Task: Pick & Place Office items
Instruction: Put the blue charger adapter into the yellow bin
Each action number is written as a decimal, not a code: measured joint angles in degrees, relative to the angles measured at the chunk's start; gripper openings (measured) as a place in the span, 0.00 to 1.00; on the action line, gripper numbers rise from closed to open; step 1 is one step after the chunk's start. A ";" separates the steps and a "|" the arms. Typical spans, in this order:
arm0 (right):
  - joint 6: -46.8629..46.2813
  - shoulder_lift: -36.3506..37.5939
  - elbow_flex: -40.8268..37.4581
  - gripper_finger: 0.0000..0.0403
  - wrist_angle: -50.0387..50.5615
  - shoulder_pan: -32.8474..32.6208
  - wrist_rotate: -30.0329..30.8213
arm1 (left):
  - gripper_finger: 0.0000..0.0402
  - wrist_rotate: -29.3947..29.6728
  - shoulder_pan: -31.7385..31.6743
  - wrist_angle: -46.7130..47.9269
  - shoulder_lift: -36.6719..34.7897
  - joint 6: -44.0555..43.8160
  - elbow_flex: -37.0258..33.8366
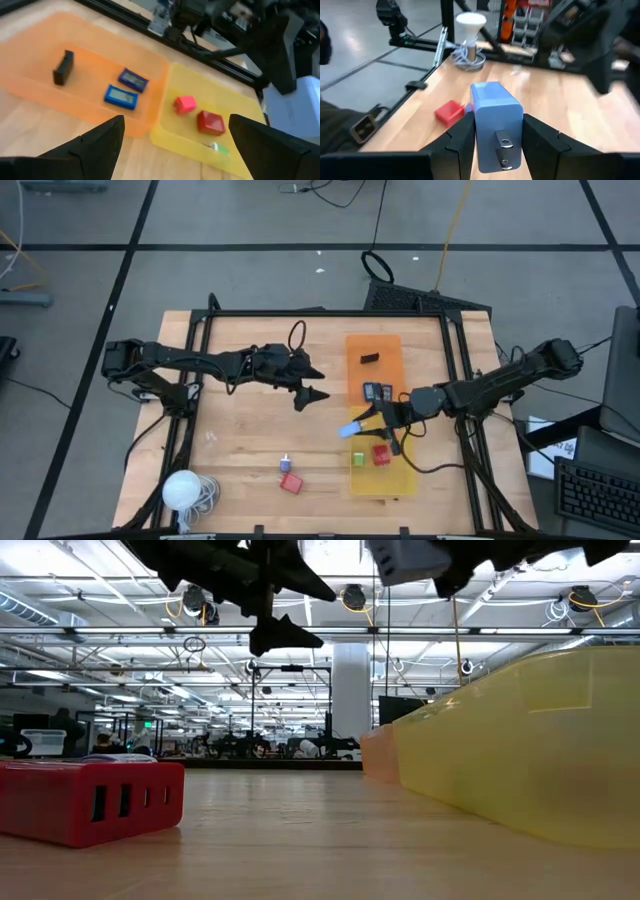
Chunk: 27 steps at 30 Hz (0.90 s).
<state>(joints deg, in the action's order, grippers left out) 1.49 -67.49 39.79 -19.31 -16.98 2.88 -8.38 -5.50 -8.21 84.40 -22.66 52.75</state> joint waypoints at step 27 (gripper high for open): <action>-11.89 11.85 -16.48 0.32 -6.33 -5.88 2.01 | 0.87 19.65 8.02 5.94 -27.26 15.58 -13.82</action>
<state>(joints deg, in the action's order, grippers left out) -10.40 -55.64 23.31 -25.65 -22.86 4.89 11.28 2.52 -2.26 57.14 -7.08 38.93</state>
